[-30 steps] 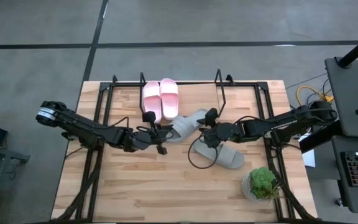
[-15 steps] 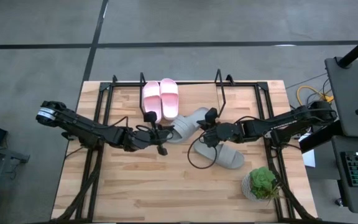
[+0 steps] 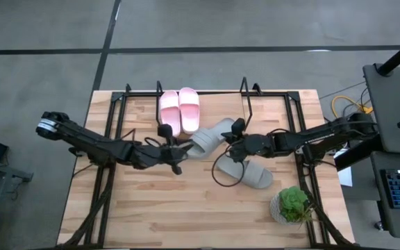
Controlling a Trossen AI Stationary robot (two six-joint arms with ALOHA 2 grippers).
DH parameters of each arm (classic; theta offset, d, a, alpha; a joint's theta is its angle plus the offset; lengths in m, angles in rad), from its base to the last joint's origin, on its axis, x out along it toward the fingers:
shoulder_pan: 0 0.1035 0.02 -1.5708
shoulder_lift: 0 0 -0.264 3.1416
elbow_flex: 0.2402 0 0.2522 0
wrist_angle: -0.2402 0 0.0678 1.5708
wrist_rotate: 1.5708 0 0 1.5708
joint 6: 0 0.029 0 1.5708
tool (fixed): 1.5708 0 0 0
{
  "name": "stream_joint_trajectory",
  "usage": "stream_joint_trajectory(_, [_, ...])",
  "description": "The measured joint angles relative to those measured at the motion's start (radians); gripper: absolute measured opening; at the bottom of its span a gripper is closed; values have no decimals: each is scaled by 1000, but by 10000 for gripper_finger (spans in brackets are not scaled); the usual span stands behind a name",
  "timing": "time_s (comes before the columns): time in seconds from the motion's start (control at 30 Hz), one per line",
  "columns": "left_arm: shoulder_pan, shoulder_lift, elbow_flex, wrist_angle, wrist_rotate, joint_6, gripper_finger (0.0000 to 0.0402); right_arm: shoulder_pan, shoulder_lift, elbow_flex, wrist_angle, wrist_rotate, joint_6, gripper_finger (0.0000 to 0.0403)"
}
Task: Pick and place slides into the shelf
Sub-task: Put the left gray slides on the shelf
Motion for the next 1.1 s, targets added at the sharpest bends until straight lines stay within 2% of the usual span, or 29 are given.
stream_joint_trajectory(0.27, [-36,-152,-41,-2,-2,28,158,2,-66,-27,68,-157,-14,39])
stream_joint_trajectory(0.37, [-42,-196,-66,-3,7,32,168,1,-96,-64,165,-227,-40,39])
stream_joint_trajectory(0.43, [-42,-218,-85,8,53,46,168,1,-117,-94,236,-300,-58,39])
stream_joint_trajectory(0.57, [-43,-225,-149,126,100,132,169,2,-159,-153,375,-451,-76,39])
stream_joint_trajectory(0.8, [-39,-141,-255,474,228,327,169,2,-193,-217,516,-733,-99,39])
stream_joint_trajectory(0.93, [-26,-63,-272,627,308,376,169,2,-195,-226,550,-819,-100,39])
stream_joint_trajectory(1.1, [2,44,-252,700,315,433,169,2,-186,-226,604,-925,-94,39])
